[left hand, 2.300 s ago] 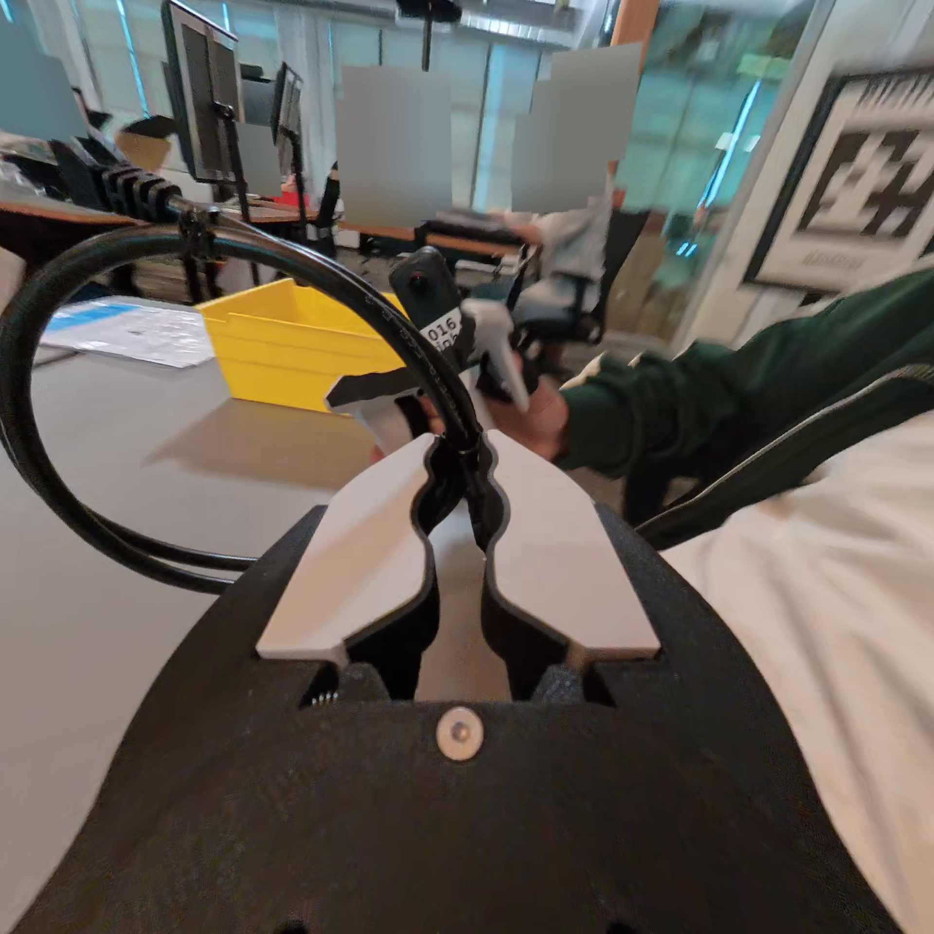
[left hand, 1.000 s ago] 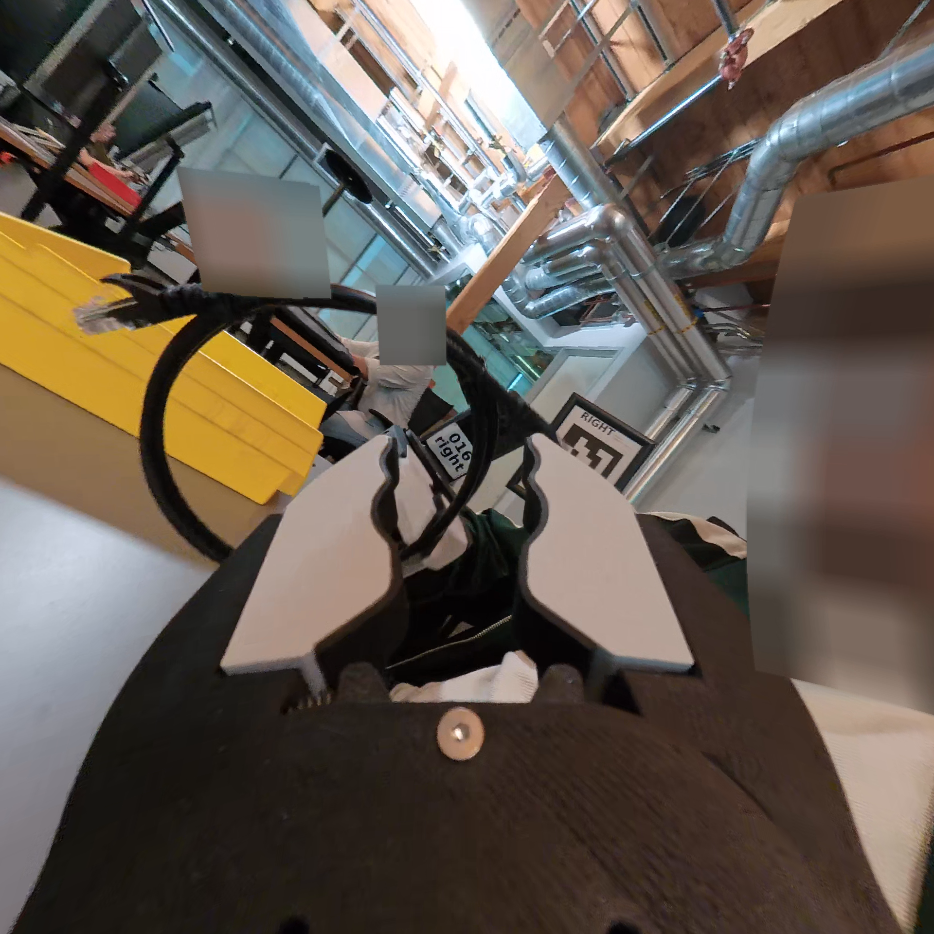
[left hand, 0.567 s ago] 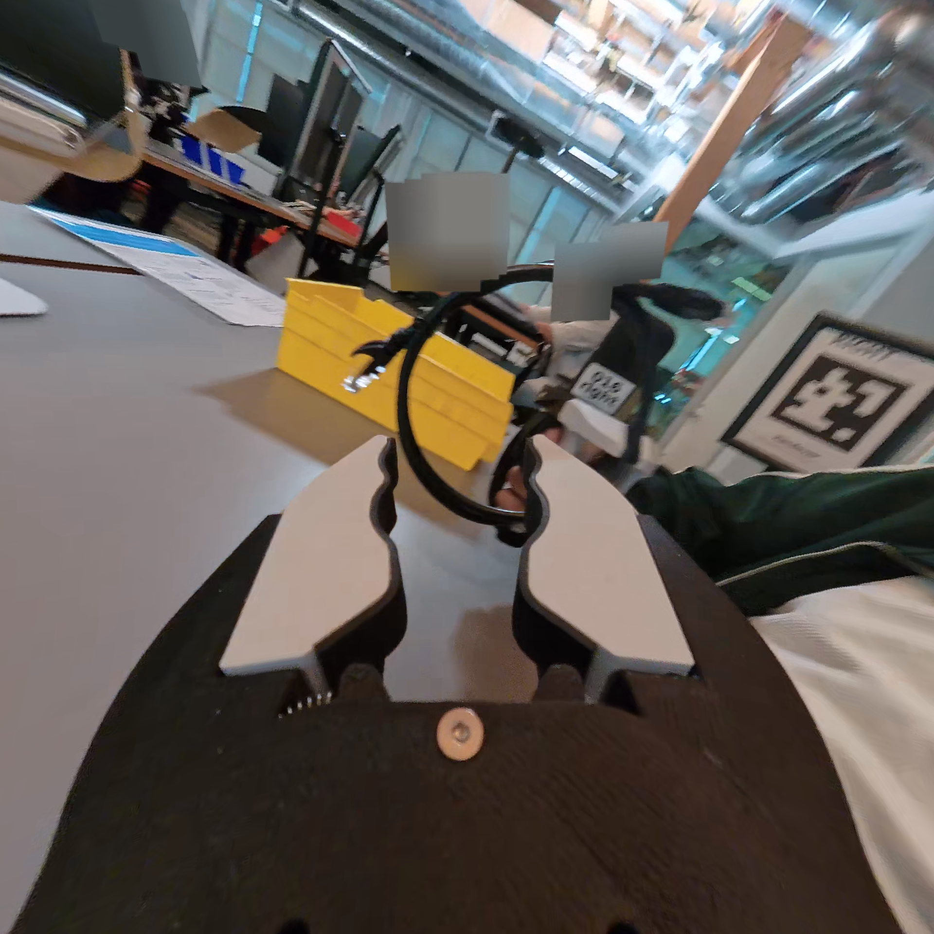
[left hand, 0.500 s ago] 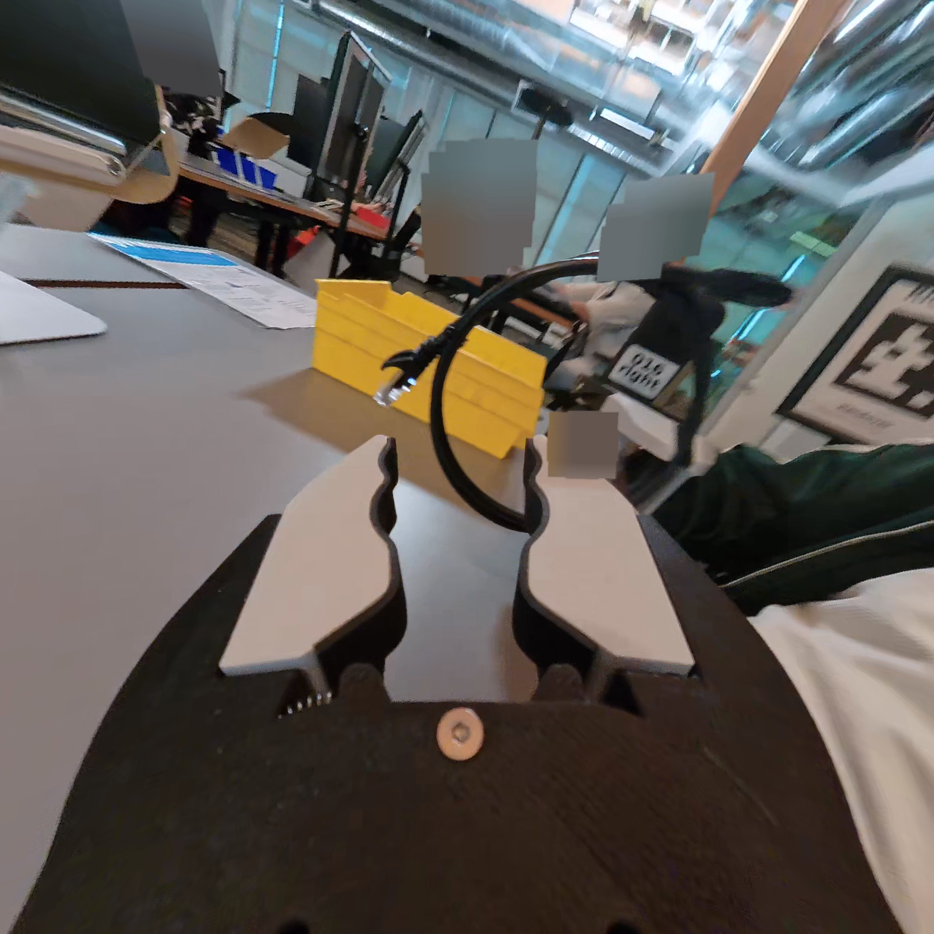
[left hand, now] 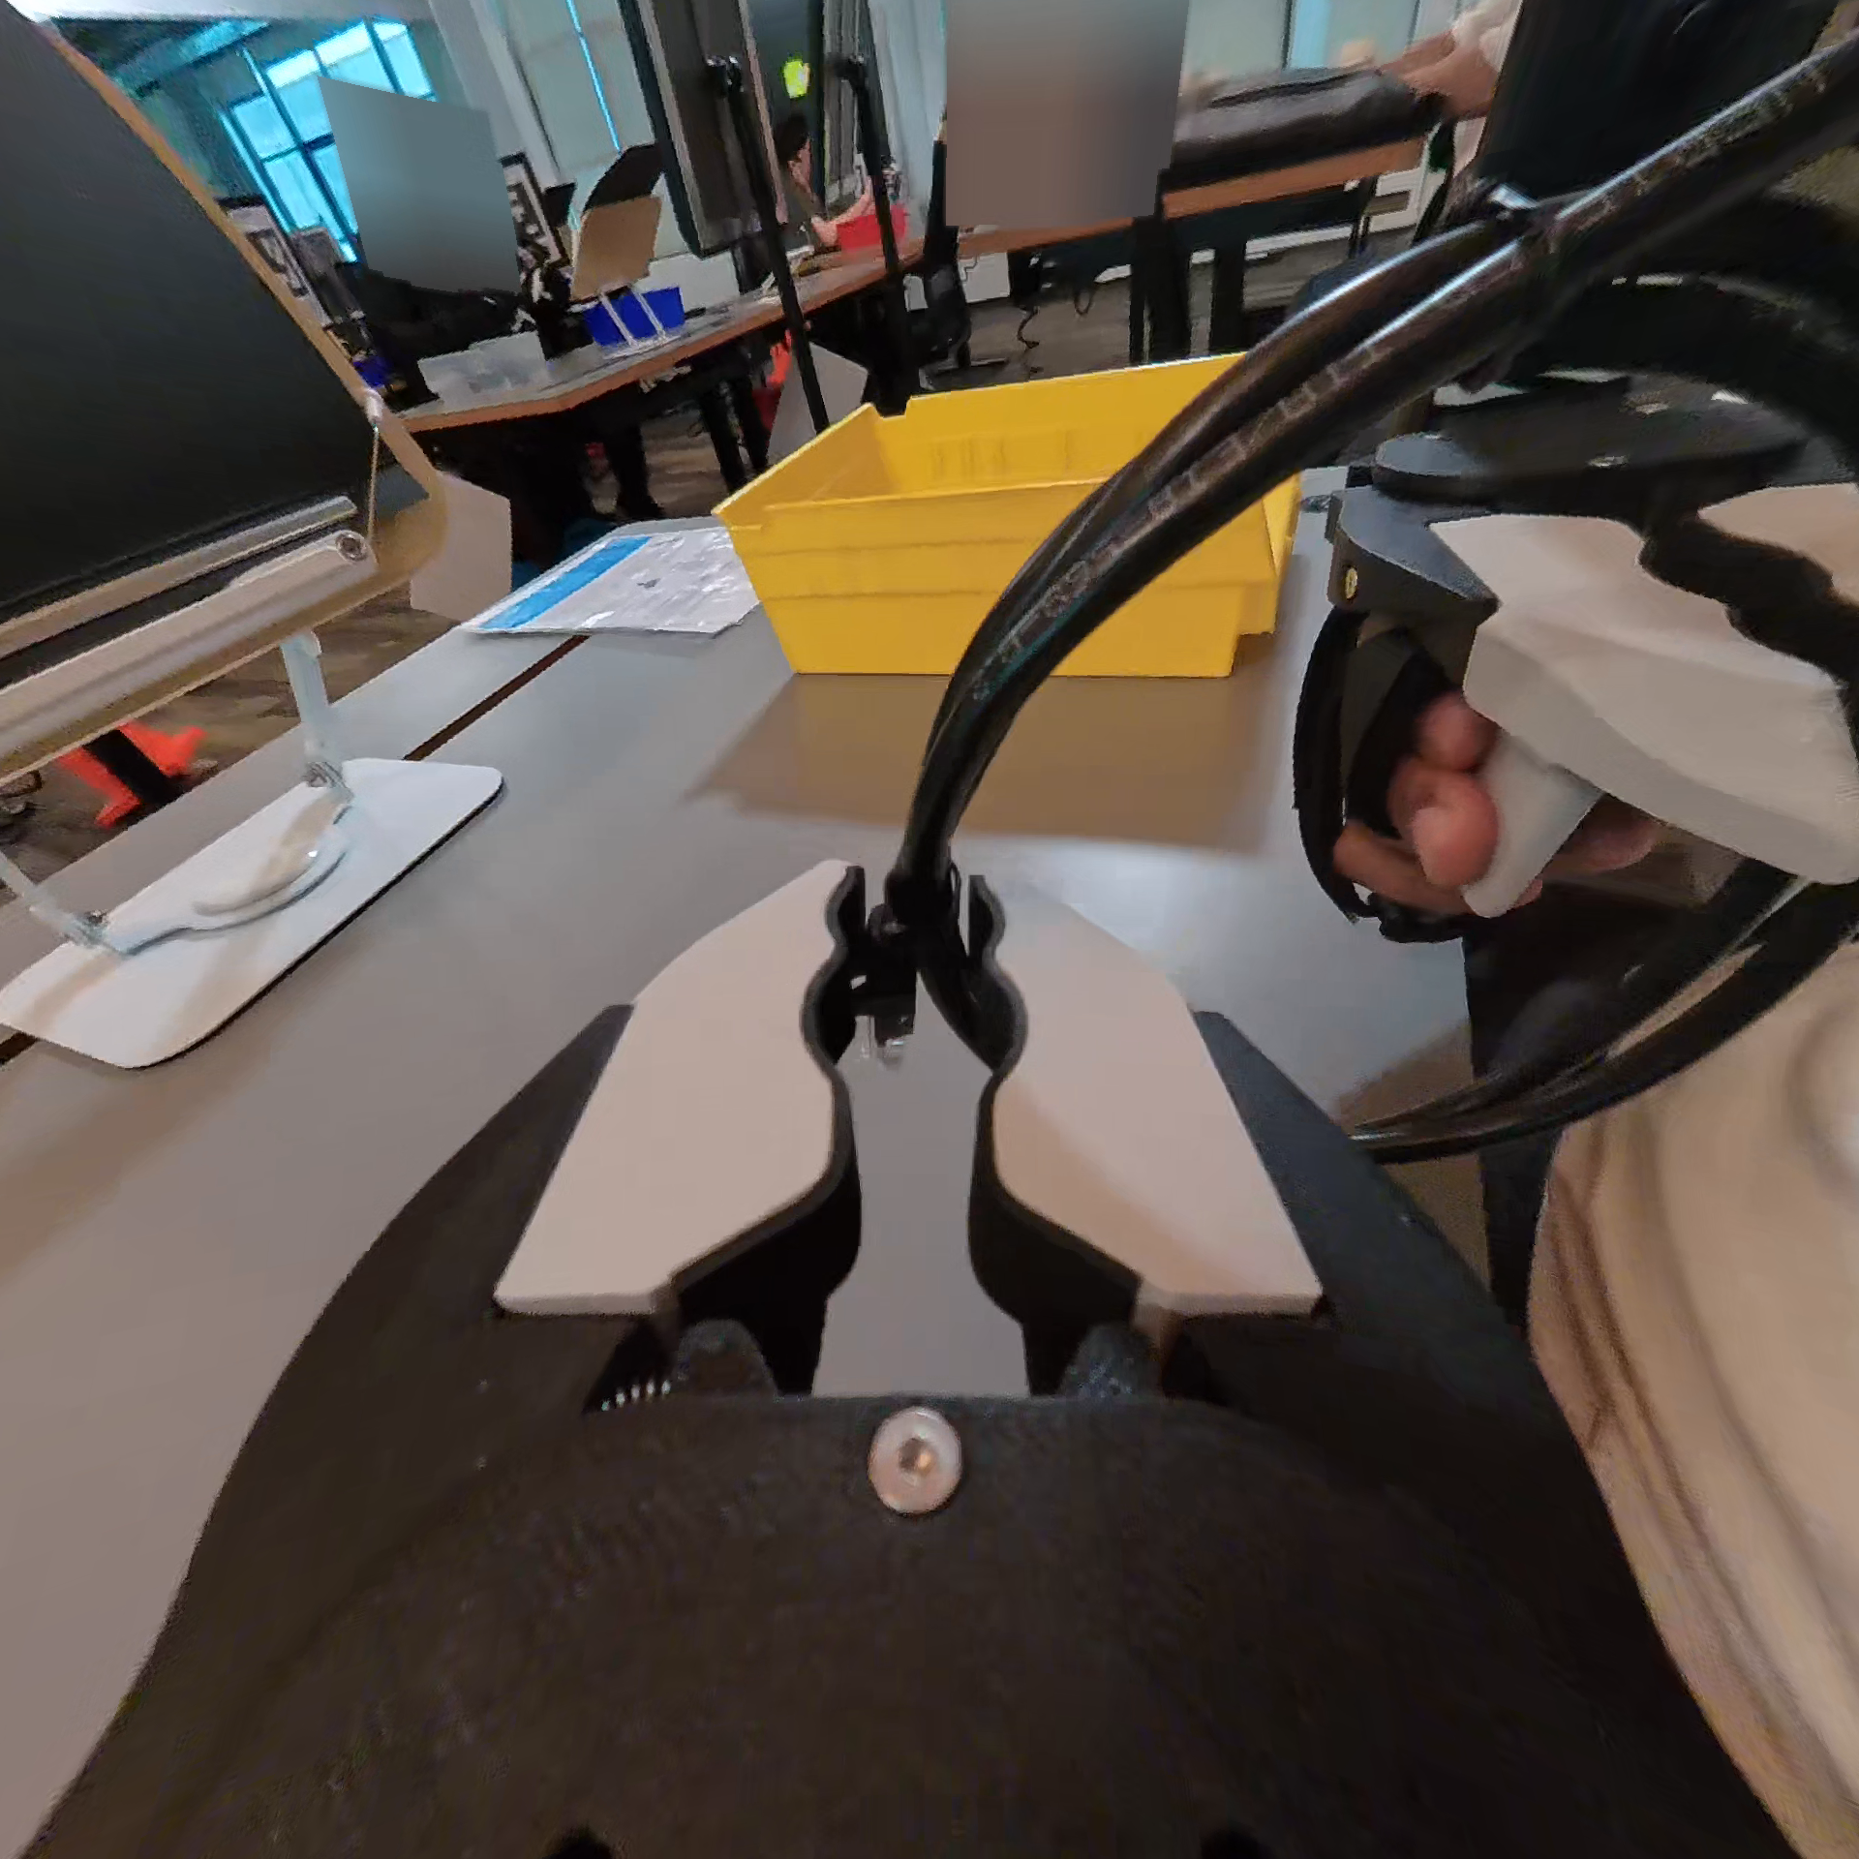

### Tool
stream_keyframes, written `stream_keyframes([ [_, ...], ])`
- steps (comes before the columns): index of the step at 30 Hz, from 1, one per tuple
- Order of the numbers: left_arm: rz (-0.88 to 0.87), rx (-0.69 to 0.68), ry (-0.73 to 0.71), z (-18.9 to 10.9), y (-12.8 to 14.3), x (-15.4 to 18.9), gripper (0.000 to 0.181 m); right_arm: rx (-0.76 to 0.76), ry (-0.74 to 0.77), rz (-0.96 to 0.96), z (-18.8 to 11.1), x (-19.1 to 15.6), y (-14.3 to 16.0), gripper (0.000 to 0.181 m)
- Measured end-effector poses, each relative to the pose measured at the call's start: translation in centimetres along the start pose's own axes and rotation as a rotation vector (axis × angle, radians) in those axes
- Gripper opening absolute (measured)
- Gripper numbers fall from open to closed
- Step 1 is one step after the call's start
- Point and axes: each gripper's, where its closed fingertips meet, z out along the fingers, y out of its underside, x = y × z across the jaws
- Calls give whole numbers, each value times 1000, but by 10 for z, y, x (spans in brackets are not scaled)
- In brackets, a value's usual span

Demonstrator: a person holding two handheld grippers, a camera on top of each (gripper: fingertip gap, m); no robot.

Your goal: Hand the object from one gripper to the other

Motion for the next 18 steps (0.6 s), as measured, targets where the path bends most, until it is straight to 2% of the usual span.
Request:
stream_keyframes([
  [4,-91,20,22,-2,-2,-3,17,6,21,8,-1,5,1,9],
  [7,-146,17,16,-4,2,-10,15,55,66,84,-5,17,-5,56],
  [9,-159,17,12,-5,4,-13,15,86,80,157,-9,26,-8,71],
  [14,-205,29,23,-6,3,-15,15,166,146,266,-25,49,-12,75],
  [18,-227,33,48,-5,3,-13,15,199,280,287,-43,73,-13,73],
])
